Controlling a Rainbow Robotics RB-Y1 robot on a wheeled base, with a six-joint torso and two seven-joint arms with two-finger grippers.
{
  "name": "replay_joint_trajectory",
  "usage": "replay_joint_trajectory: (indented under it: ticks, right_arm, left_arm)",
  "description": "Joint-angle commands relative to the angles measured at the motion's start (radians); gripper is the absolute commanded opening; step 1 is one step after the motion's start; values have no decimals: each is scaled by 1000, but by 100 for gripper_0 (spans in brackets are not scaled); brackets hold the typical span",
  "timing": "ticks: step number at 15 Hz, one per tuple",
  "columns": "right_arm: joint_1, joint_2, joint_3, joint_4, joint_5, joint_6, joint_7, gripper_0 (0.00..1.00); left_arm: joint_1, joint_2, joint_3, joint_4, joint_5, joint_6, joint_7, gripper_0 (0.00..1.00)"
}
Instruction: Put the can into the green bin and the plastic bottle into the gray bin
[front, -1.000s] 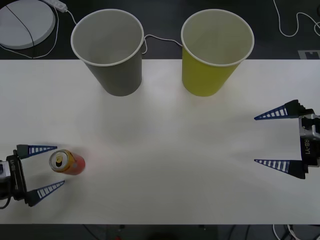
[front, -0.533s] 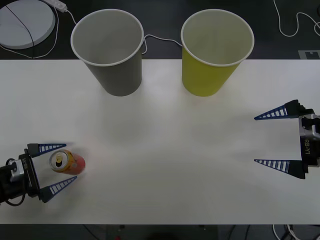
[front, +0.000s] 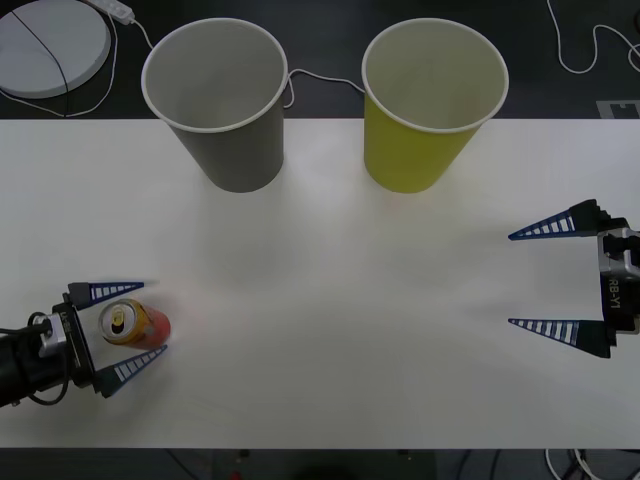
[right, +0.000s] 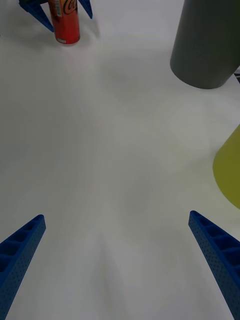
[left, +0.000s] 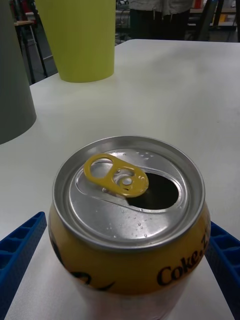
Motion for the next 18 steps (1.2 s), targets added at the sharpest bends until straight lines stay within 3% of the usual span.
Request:
replay_joint_trajectory:
  ticks: [1, 2, 3, 12, 18]
  right_arm:
    - [0, 0, 0, 0, 0, 0, 0, 100]
    - [0, 0, 0, 0, 0, 0, 0, 100]
    - [0, 0, 0, 0, 0, 0, 0, 100]
    - [0, 0, 0, 0, 0, 0, 0, 100]
    - [0, 0, 0, 0, 0, 0, 0, 100]
  left_arm:
    - [1, 0, 0, 0, -4, -2, 0, 21]
    - [1, -2, 0, 0, -5, -8, 0, 6]
    - [0, -5, 0, 0, -12, -9, 0, 0]
    - [1, -6, 20, -17, -18, -8, 31, 0]
    - [3, 86, 137, -191, -248, 21, 299, 0]
